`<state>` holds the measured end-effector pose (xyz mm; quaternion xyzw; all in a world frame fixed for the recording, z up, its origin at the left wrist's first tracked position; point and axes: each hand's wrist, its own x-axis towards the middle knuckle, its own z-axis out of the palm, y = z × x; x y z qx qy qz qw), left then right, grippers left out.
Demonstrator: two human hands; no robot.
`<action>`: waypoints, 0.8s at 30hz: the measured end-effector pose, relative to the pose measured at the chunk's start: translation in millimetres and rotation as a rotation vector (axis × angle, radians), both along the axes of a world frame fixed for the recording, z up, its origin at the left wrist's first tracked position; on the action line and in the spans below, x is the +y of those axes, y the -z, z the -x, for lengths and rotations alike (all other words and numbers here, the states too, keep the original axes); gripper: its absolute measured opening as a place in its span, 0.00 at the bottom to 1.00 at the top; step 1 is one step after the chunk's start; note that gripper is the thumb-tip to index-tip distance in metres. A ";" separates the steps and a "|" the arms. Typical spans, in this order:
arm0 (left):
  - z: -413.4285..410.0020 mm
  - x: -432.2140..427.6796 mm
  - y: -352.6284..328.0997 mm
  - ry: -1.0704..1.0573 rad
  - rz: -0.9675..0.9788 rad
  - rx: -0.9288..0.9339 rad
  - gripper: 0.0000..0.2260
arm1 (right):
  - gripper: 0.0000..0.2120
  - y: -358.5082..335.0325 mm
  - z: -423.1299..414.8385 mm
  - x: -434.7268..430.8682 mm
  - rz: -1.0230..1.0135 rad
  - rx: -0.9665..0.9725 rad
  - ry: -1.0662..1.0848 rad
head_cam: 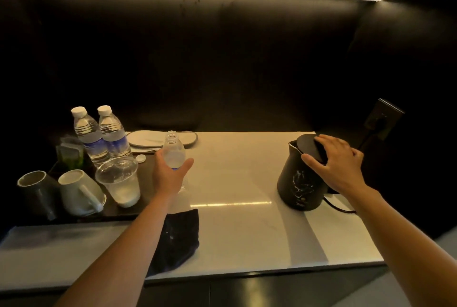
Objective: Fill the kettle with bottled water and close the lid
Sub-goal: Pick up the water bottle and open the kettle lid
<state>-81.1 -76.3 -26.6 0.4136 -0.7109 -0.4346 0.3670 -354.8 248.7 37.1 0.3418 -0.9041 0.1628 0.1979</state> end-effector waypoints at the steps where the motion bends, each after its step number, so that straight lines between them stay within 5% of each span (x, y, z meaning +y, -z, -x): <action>1: 2.9 -2.1 2.0 0.020 -0.033 0.028 0.35 | 0.38 1.5 3.1 2.7 0.013 0.004 -0.031; 15: 42.6 76.6 19.5 0.122 -0.070 0.190 0.28 | 0.30 -1.5 35.0 24.0 0.124 -0.124 -0.419; 24: 83.0 139.2 26.7 -0.059 -0.065 0.305 0.29 | 0.20 16.5 56.9 53.3 0.655 -0.859 -0.209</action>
